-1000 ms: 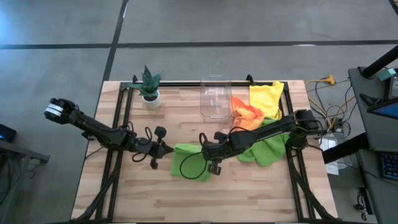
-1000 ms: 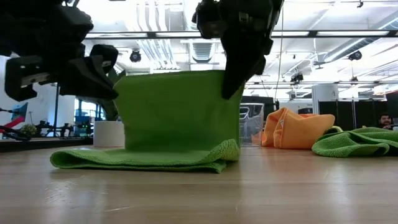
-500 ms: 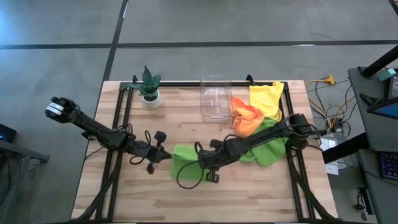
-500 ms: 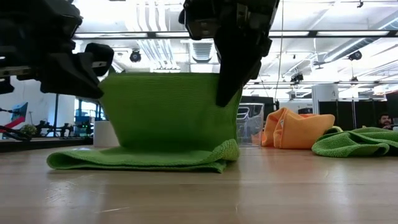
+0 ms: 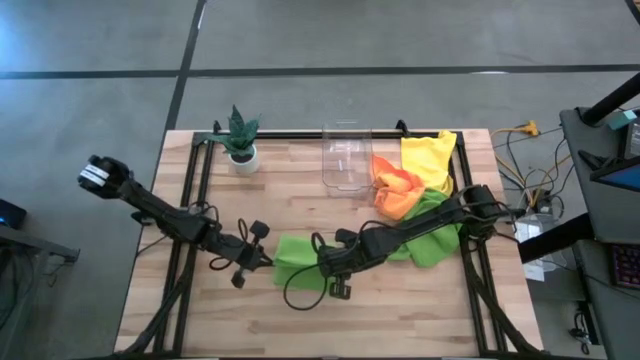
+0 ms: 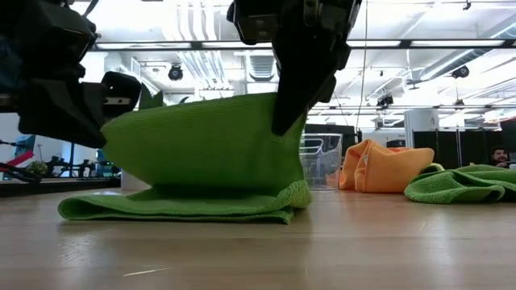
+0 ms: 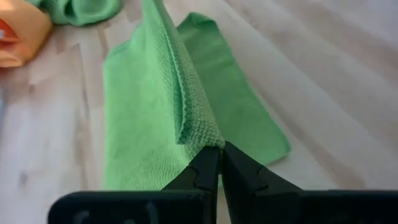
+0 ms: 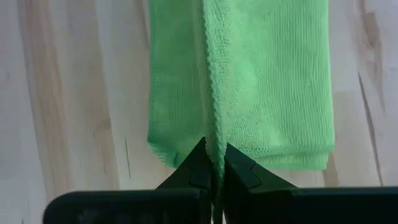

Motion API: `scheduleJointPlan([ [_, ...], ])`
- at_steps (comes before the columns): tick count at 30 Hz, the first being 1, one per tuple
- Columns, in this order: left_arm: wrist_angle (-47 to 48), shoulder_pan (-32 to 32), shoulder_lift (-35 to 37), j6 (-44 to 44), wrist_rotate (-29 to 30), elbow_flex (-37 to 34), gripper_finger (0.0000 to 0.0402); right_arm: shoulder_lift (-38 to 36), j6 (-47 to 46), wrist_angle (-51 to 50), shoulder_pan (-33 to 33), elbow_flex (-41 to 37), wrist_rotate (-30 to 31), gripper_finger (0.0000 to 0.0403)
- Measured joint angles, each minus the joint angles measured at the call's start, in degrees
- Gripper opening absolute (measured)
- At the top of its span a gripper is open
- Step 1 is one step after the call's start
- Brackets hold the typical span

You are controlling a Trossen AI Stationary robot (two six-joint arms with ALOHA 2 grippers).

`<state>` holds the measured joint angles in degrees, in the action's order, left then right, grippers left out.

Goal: Fold microfiber towels
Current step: Fold the top green towel

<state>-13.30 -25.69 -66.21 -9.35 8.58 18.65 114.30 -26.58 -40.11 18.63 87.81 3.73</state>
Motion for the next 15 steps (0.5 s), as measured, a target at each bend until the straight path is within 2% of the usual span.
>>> scheduleJointPlan([
  [5, -3.2, 0.0, -3.0, 1.8, -2.6, 0.0, 0.0, 1.3, 0.0, 0.1, 0.1, 0.0, -2.8, 0.0008],
  [15, -6.2, 0.1, -6.9, 4.6, -5.2, 0.0, 0.0, 1.4, 1.3, 0.4, 0.6, 0.0, -3.0, 0.0008],
])
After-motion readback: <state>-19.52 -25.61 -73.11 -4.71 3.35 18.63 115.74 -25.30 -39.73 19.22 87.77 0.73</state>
